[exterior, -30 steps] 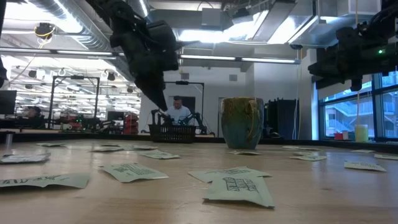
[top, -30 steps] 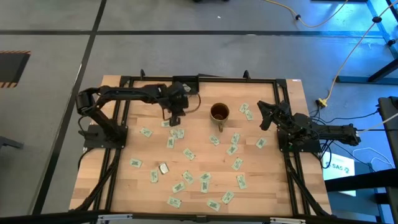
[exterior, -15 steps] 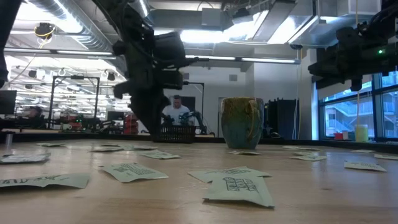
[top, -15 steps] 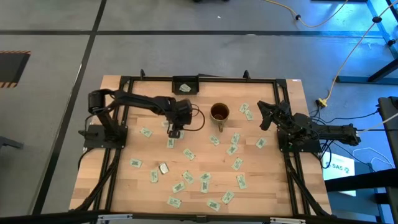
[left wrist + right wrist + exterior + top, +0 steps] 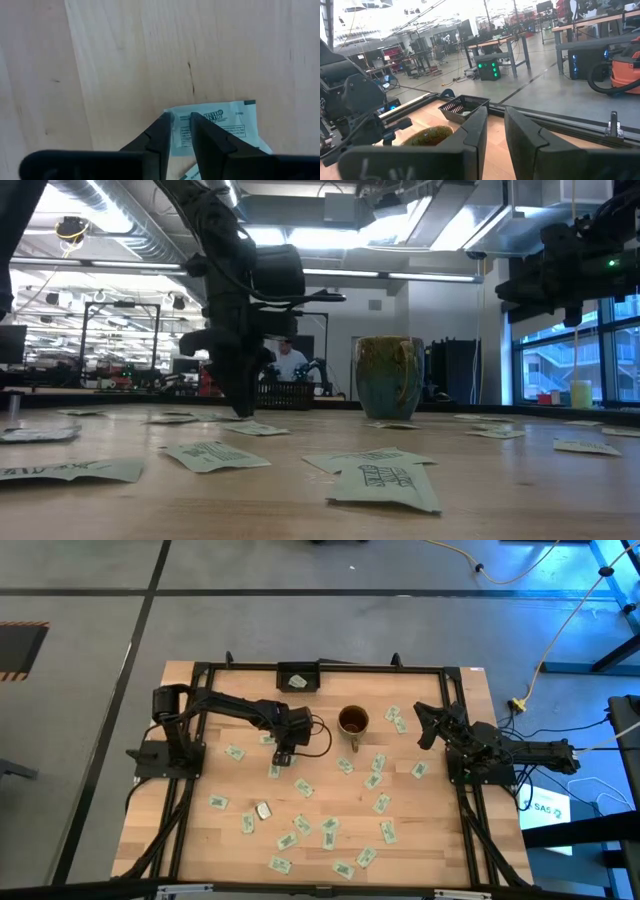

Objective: Pick and place Stevia / Truvia into bins
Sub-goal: Put the stevia packet into the black container

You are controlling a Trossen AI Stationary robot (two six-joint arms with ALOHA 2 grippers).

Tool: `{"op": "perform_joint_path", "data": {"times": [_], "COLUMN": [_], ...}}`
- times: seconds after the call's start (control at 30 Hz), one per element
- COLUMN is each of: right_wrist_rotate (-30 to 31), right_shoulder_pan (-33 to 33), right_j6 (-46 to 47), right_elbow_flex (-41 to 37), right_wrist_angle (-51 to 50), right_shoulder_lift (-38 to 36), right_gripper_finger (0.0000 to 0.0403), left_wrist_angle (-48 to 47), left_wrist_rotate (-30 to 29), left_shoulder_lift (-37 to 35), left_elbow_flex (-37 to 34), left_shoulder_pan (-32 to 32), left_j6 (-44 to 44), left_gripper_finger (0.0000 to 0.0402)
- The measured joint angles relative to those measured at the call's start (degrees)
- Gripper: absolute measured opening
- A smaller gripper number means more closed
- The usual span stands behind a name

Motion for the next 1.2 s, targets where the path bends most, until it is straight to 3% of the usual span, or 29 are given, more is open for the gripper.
{"op": "perform_joint_path", "data": {"times": [0.47, 0.67, 0.97, 1.2], "right_wrist_rotate": [0.00, 0.00, -0.01, -0.01], "right_shoulder_pan": [-0.02, -0.01, -0.01, 0.00], "right_j6": [-0.15, -0.24, -0.23, -0.22], "right_elbow_flex": [0.00, -0.01, 0.00, 0.00], "right_wrist_angle": [0.00, 0.00, 0.00, 0.00], "right_shoulder_lift": [0.00, 0.00, 0.01, 0.01], "right_gripper_finger": [0.0071, 0.0071, 0.0071, 0.0071], "left_wrist_angle": [-0.57, -0.53, -0.82, 4.67], "left_wrist_rotate": [1.26, 1.79, 7.58, 5.58], "left_shoulder_lift": [-0.11, -0.74, -8.31, -14.65], "left_elbow_flex": [-0.24, -0.44, -0.77, -0.74], "left_shoulder_pan": [-0.06, 0.59, 5.27, 10.92], "left_j6": [-2.03, -2.84, -6.88, -15.19], "left_gripper_finger": [0.0008, 0.0004, 0.0003, 0.0003]}}
